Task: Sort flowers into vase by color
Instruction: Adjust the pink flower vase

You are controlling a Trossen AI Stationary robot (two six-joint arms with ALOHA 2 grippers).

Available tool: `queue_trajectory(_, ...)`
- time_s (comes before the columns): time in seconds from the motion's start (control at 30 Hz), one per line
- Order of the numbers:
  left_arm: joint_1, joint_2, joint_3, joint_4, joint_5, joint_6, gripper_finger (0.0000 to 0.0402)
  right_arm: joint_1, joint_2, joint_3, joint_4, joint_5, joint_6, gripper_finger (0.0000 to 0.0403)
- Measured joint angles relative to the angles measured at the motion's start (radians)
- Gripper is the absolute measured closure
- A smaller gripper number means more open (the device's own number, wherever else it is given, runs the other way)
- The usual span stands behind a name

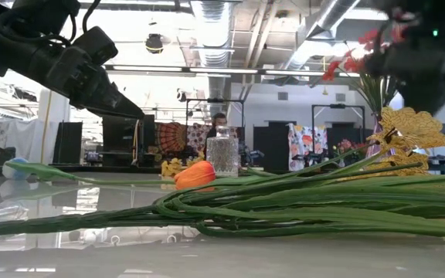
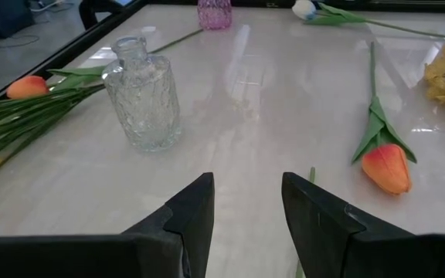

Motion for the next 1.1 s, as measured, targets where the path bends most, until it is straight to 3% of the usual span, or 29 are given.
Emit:
queue_trajectory(0.13,0.0,0.0,0.0,-0.001,0.009,0.004,0.0258,-0.058,0.0,-0.029,-0.214,0.064,0.158,0.0346)
queue_trajectory(0.33,0.0,0.0,0.0,0.0,0.009,0.003,0.0258,-0.184,0.001,-0.121,-0.204,0.201,0.184,0.0348)
queue_trajectory(0.6,0.0,0.0,0.0,-0.001,0.01,-0.001,0.0258,-0.343,0.003,-0.21,-0.043,0.333,0.158,0.0369)
queue_trajectory(0.73,0.0,0.0,0.0,0.0,0.011,0.0,0.0258,-0.374,0.003,-0.234,0.128,0.341,0.065,0.0385)
queue_trajectory(1.1,0.0,0.0,0.0,-0.004,0.011,0.002,0.0258,-0.478,0.01,-0.239,0.466,0.394,-0.16,0.0372)
